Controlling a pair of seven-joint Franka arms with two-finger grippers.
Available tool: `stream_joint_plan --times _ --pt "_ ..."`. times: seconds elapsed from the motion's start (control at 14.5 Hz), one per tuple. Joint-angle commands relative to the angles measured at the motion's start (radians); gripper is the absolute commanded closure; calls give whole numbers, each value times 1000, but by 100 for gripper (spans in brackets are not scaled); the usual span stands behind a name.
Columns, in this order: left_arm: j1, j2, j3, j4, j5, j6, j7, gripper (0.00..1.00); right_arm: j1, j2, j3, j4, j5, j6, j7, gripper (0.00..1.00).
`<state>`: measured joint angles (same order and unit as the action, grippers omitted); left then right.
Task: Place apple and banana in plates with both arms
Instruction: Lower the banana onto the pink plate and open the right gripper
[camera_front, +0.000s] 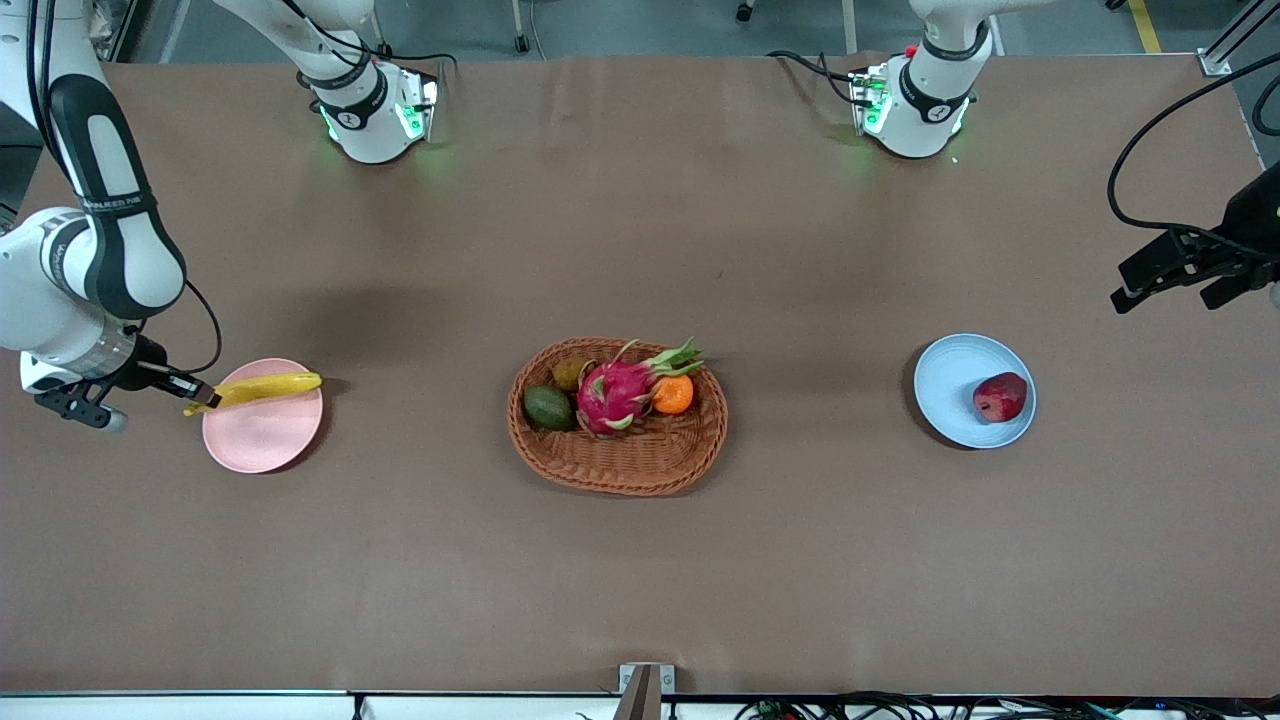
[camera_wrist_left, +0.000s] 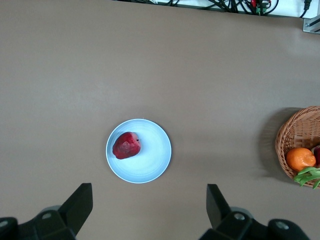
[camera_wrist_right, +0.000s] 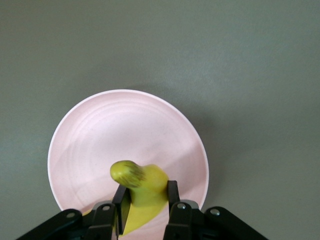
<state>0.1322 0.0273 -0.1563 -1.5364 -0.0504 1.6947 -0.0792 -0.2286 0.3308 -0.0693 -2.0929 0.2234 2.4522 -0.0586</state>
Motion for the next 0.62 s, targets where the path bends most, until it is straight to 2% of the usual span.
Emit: stream_joint_plan --times 0.0,0.14,0.21,0.28,0.34,0.41,0.55 --pt "-29 10 26 32 21 -27 15 0 -32 23 22 -15 102 20 -36 99" --pt "-75 10 75 32 20 -27 15 0 -46 57 22 -12 145 63 -93 98" --pt "-104 10 105 32 21 -27 15 0 -48 69 22 -7 171 65 -114 94" --pt "-127 10 128 32 21 -27 15 0 -48 77 20 8 194 65 -127 76" --pt "-146 10 147 32 21 -27 15 0 -48 80 20 14 201 64 -130 41" --pt "-151 10 150 32 20 -27 15 0 -46 80 22 22 205 64 -129 0" --pt "-151 6 150 32 20 -27 15 0 -46 79 20 45 206 51 -136 0"
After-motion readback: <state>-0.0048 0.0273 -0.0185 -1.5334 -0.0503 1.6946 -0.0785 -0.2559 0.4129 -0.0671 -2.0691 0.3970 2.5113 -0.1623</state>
